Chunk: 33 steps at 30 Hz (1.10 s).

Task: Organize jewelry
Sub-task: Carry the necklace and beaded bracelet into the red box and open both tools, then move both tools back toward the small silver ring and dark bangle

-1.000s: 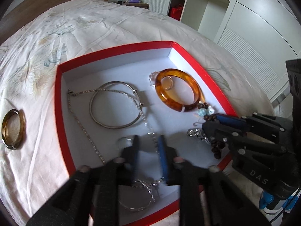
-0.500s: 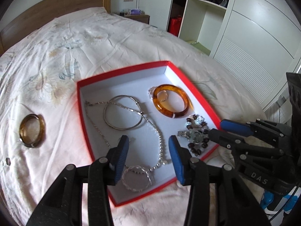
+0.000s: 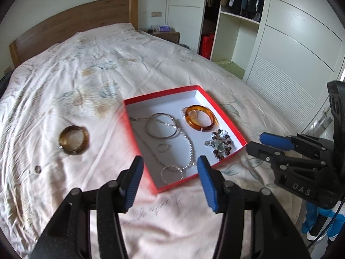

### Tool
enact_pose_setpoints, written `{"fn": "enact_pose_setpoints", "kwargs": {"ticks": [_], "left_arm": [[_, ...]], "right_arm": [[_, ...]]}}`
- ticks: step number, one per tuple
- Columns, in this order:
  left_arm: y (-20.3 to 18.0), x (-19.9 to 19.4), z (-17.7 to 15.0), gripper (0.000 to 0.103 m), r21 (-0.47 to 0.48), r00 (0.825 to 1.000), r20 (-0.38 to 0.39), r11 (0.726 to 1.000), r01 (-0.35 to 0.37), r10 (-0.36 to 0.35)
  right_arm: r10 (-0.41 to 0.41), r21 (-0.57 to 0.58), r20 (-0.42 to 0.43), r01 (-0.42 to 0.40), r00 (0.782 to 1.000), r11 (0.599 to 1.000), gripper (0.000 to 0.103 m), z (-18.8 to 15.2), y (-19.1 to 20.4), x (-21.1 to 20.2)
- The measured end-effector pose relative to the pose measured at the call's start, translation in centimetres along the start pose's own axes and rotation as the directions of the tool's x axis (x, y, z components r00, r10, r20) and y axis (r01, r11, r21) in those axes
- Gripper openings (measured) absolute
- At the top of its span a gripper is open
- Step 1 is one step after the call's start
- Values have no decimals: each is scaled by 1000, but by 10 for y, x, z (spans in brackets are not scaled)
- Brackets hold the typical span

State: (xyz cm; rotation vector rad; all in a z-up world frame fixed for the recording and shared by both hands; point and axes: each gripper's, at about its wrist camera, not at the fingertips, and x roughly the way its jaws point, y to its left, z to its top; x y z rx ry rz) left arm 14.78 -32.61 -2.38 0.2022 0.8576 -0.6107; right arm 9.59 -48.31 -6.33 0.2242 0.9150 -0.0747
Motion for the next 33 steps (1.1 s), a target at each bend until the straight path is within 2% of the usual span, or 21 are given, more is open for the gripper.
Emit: {"fn": "enact_pose_setpoints", "kwargs": {"ticks": [15,24,33], "left_arm": [[45,-84,-37,52,-78,991,76,992,-100,106],[83,-109,-62,52,-149,982,88,977,-151,165],[114,-124,-79,52,-206,962,142,958,-202,233]], "right_arm": [[43,-91,38,-39,998,995,46,-14,70,-46],[56,-141,17,-53,998,989,47,-25,105,-53],[76,-202,-16,-77,997,976,47,-28,137,-47]]}}
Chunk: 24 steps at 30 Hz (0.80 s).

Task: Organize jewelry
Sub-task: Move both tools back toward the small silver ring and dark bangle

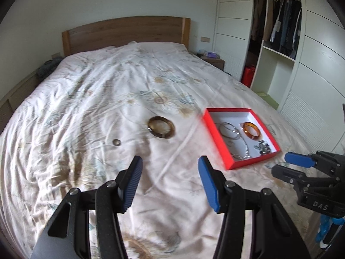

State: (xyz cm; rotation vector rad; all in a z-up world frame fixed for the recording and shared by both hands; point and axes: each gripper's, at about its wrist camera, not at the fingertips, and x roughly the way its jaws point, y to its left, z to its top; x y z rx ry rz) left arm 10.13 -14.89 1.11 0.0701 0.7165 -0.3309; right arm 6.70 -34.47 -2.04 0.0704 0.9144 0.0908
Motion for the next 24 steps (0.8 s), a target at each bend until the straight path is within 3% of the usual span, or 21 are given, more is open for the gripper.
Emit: {"fn": "enact_pose_setpoints", "kwargs": {"ticks": [10,17,24], "left_arm": [[31,21,-17,52,-17,996,-83,999,-35,34],[66,55,-35,52,-78,978,-203,994,-71,54],[115,99,-31,52,-184,961,-271,976,-112,59]], "right_arm": [[48,-50,-50,-50,998,997,50,2,24,24],[75,-63,-99,-82,992,995,50,7,27,54],[105,-80,-134,-116,986,990,50,38,31,107]]}}
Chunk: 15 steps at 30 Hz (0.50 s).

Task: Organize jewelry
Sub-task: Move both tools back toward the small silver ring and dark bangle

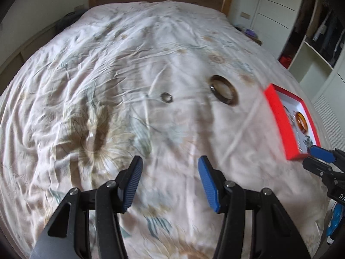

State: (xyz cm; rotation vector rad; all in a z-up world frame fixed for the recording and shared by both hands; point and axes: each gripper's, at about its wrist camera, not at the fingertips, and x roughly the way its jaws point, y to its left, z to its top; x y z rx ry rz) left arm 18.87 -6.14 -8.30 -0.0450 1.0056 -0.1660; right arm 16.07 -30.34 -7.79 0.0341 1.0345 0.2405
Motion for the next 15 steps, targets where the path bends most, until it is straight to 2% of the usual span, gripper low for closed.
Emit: {"fn": "enact_pose_setpoints", "kwargs": {"ticks": [6,15], "left_arm": [[16,40,36,52,-33,1000,-13,999,-26,25],[15,89,74,52,-45,1000,-4,999,-21,21]], "right_arm": [[31,-23,0,-31,1000,999,50,47,-1,47],[36,-14,9,-36,999,999,50,108,-9,113]]}}
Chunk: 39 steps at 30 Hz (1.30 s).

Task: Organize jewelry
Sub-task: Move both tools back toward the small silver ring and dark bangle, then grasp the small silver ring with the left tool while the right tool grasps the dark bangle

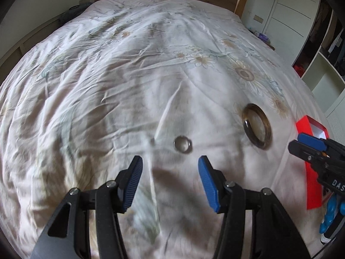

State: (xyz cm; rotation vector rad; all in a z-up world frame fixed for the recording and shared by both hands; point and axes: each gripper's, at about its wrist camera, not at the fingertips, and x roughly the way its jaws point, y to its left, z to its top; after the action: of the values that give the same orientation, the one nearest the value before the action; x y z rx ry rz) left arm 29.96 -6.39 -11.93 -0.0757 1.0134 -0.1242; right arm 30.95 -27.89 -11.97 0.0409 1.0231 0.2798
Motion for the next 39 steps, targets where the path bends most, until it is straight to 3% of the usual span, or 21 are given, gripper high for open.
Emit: {"fn": "enact_pose_setpoints", "kwargs": {"ticks": [11,24,27,29,31,39], "left_arm": [[-9,42,10,51,43,998,4,998,-56,56],[-14,49,4,48,70,994,42,992,-105,103],[-14,50,4,47,71,994,47,992,-100,97],[-13,50,4,47,71,994,51,993,-97,94],[-13,50,4,46,71,994,52,993,-95,91],[-14,48,4,35,77,993,59,991,-109,105]], "right_arm": [[7,83,-44,-3,999,997,50,26,-21,59],[-31,33,-67,34,997,999,48,22,-12,85],[-59,19,-59,60,997,998,35,23,-11,88],[-74,17,-54,75,996,997,18,23,-10,89],[-81,9,-51,82,995,997,12,23,-9,91],[-107,-45,-34,106,994,993,9,22,2,83]]}}
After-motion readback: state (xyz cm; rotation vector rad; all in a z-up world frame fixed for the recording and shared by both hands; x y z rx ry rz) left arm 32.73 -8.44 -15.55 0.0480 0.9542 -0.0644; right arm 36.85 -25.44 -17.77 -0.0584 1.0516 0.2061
